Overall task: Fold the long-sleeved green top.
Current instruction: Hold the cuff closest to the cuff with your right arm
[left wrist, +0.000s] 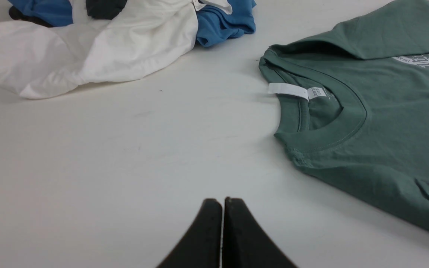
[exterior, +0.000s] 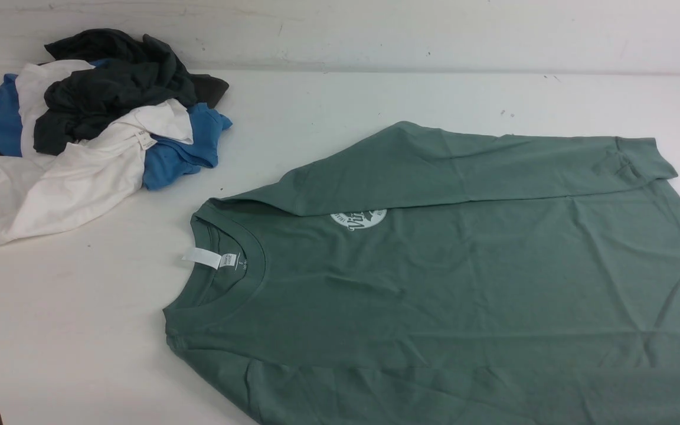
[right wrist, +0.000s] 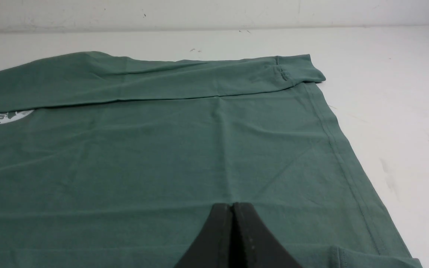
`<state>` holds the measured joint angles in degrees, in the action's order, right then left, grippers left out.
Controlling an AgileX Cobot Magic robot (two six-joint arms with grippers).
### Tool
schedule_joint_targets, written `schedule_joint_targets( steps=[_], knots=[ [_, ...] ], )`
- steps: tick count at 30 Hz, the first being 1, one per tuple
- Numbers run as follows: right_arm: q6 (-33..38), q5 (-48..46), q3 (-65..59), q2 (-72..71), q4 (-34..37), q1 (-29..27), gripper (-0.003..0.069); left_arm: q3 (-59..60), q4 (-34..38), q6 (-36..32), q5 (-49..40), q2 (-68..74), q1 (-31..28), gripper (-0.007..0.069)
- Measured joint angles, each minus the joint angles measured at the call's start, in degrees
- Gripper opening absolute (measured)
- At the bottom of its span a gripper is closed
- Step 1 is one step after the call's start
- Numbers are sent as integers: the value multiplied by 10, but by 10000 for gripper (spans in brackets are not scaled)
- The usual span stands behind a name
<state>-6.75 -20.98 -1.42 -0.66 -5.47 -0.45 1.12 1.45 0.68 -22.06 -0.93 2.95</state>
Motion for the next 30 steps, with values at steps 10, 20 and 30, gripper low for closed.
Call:
schedule_joint_targets(
  steps=[10, 20, 30],
  knots=[
    [0, 0, 0, 0, 0, 0, -17, 0, -4, -1, 0, 0, 0, -4],
    [3, 1, 0, 0, -3, 0, -17, 0, -7, -1, 1, 0, 0, -4],
    [-163, 69, -2, 0, 271, 0, -17, 1, 112, 70, 2, 0, 0, -4]
  ],
)
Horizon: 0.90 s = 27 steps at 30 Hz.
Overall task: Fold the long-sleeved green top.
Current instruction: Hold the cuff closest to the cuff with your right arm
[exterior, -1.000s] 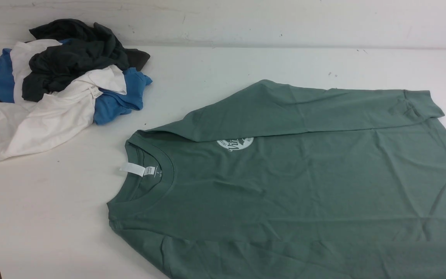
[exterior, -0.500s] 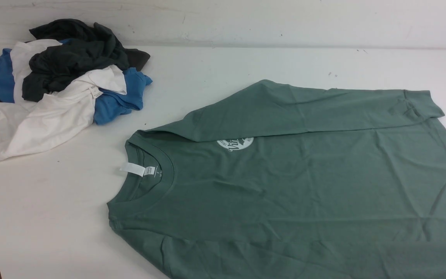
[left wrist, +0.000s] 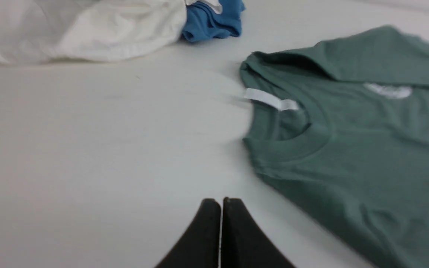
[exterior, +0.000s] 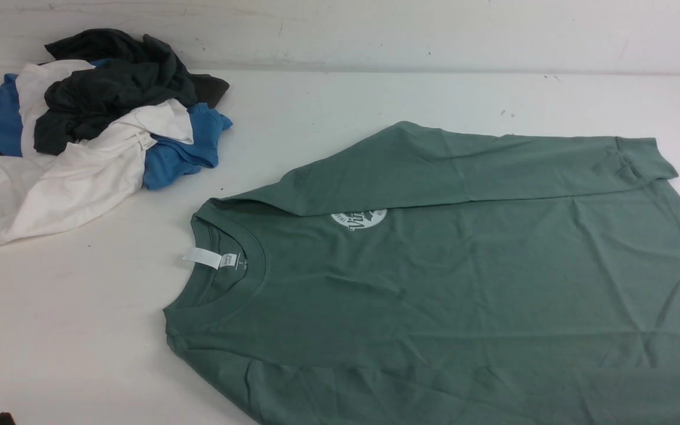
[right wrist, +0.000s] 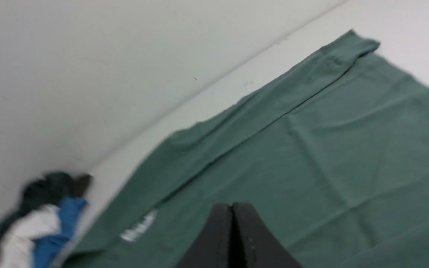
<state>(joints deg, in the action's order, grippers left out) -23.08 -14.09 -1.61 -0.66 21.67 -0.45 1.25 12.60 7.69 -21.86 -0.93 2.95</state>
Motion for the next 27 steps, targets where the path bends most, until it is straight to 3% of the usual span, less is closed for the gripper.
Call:
schedule_joint_targets(
  steps=[2, 4, 7, 10, 13, 16, 19, 23, 27],
  knots=[
    [-23, 9, 0, 0, 59, 0, -17, 1, 54, 27, 0, 0, 0, -4],
    [-32, 21, 0, 0, 118, 0, -17, 3, 161, 76, -2, 0, 0, -4],
    [-25, 32, 0, 0, 142, 1, -17, 3, 240, 99, 1, 0, 0, -4],
    [51, 16, 58, 0, 131, 7, -17, 3, 355, 106, 37, 0, 0, -4],
    [138, -4, 195, 25, 65, 9, -14, 3, 417, 106, 77, 0, 0, -4],
    [152, -58, 292, 77, -4, 9, -14, 3, 446, 100, 101, 0, 0, -4],
    [125, -291, 456, 212, -144, 10, -14, 3, 466, 85, 147, 0, 0, -4],
    [101, -530, 525, 356, -272, 10, -14, 3, 473, 62, 187, 0, 0, -4],
    [100, -572, 522, 445, -332, 10, -14, 3, 475, 46, 199, 0, 0, -4]
  ],
)
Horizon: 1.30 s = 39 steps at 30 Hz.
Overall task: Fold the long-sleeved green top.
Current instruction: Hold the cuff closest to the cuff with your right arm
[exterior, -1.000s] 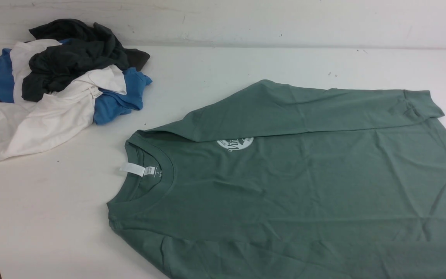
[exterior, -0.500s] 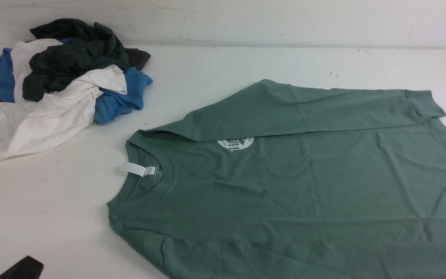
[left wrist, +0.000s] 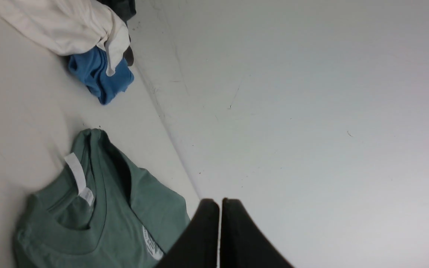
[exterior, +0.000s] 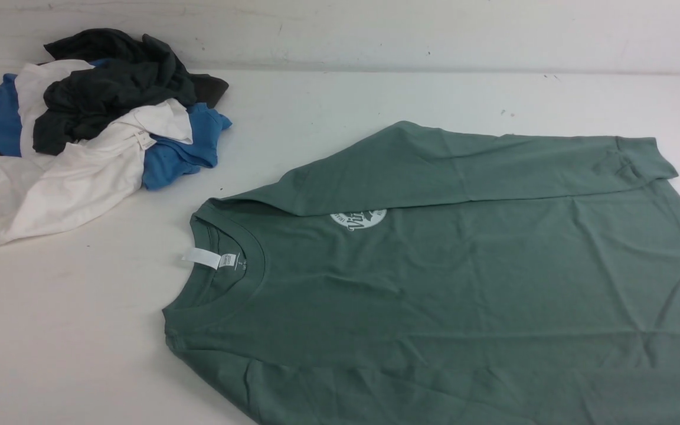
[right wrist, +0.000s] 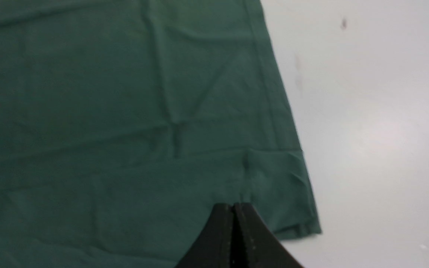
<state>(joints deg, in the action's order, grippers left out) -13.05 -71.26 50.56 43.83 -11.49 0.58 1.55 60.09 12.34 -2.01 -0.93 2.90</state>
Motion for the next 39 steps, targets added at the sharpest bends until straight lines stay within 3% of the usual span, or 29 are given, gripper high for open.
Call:
schedule_joint_targets(
  steps=[5, 9, 12, 17, 19, 28, 35, 39],
  knots=[
    [16, -3, -11, 114, -9, -2, -14, 0, 14, -6, 7, 0, 0, -4],
    [52, 9, -13, 178, 20, -41, -13, -11, 24, -37, 2, 0, 0, -4],
    [86, 34, -13, 212, 46, -100, -12, -42, 26, -91, -17, 0, 0, -4],
    [131, 138, -24, 247, 122, -275, -12, -108, 28, -182, -81, 13, 0, -4],
    [138, 150, -24, 261, 148, -312, -12, -127, 28, -208, -106, 31, 0, -4],
    [173, 154, -24, 365, 185, -332, 36, -148, 27, -270, -215, 142, 0, -4],
    [187, 165, -24, 453, 186, -332, 220, -148, 27, -316, -225, 189, 8, -4],
    [200, 178, -24, 481, 186, -330, 265, -148, 27, -326, -224, 190, 11, -4]
  ],
)
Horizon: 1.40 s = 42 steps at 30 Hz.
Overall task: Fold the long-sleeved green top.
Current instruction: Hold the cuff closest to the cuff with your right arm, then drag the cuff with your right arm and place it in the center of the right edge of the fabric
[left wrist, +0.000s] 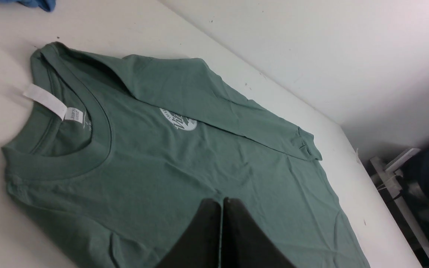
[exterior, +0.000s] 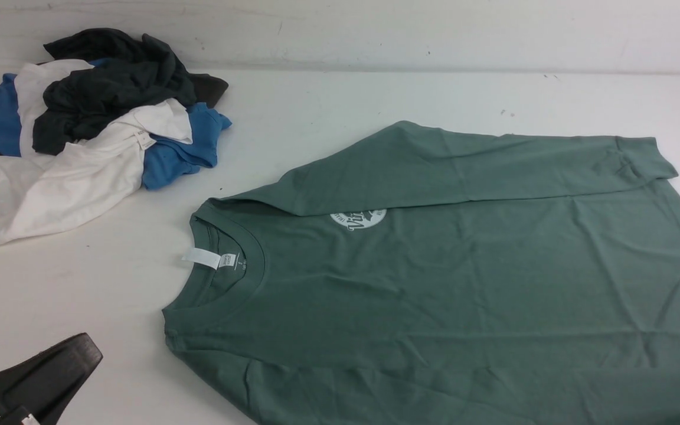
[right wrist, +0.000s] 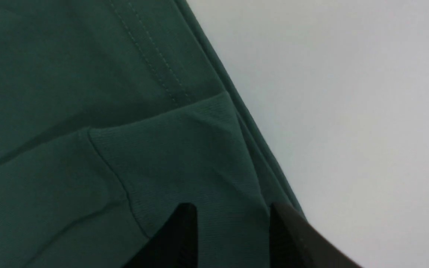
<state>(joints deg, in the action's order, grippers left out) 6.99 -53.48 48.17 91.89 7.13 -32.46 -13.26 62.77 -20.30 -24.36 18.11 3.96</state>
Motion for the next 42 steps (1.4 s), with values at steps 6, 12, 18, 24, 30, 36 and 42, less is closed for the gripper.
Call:
schedule_joint_targets(
  steps=[6, 12, 18, 24, 30, 36, 42],
  knots=[
    [26, 19, 0, 25, 0, 4, 275, 0, 0, -1, 1, 0, 1, -4],
    [41, 22, 0, 26, 2, 4, 241, 0, 0, -1, 8, 0, 1, -4],
    [49, 22, 0, 26, 4, 4, 80, 0, 0, -2, 18, 0, 1, -4],
    [47, 11, 11, 2, 15, 5, 8, 0, 1, -2, 23, 1, 1, -4],
    [36, -46, 83, -61, 15, 40, 9, 0, 1, -2, 25, 2, 1, -4],
    [36, -60, 210, -85, 14, 124, 9, 0, 2, -2, 39, 2, 1, -4],
    [36, 2, 314, -39, 17, 180, 9, 0, 2, -2, 47, 2, 1, -4]
  ],
)
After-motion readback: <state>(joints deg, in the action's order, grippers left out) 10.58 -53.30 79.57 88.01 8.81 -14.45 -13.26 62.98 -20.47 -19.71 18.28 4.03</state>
